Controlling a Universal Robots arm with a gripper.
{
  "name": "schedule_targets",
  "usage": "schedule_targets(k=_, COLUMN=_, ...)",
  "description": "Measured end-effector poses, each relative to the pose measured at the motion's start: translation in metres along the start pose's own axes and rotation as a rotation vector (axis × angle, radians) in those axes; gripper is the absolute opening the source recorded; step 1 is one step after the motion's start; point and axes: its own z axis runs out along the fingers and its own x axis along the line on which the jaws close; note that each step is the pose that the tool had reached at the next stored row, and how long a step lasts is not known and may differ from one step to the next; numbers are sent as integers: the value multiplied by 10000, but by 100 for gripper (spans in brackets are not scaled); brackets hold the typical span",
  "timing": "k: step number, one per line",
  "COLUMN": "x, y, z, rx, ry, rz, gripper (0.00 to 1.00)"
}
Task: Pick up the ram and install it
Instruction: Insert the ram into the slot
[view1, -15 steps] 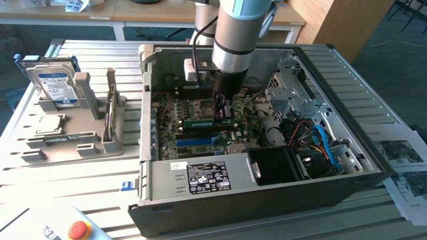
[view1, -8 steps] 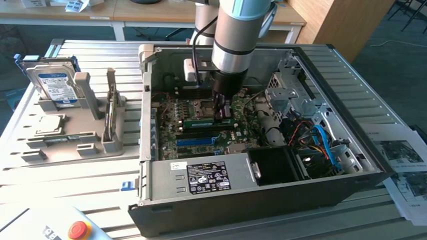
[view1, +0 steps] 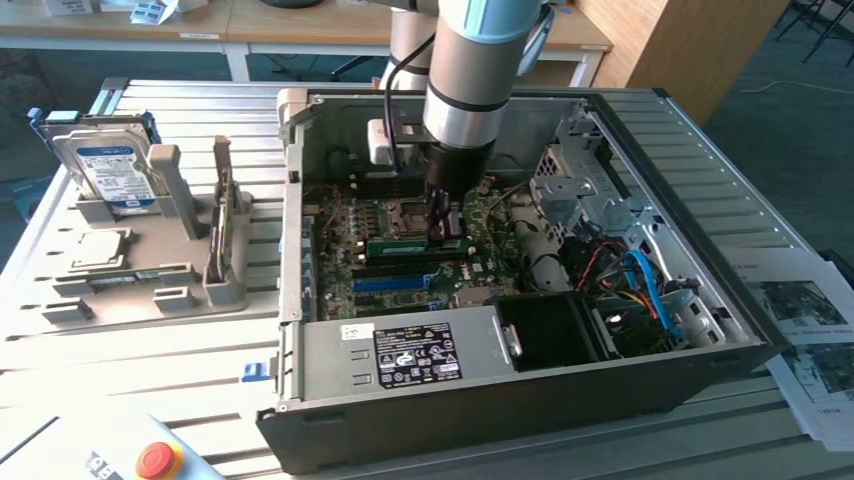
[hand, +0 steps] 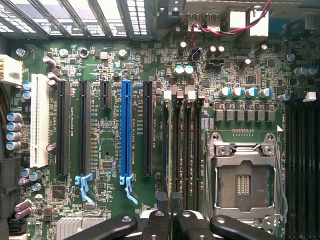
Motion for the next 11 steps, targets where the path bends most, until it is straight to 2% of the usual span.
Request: schedule_targets(k=11, x=-1, y=0, z=-40, rx=2, ry=-2, rz=0, gripper=12)
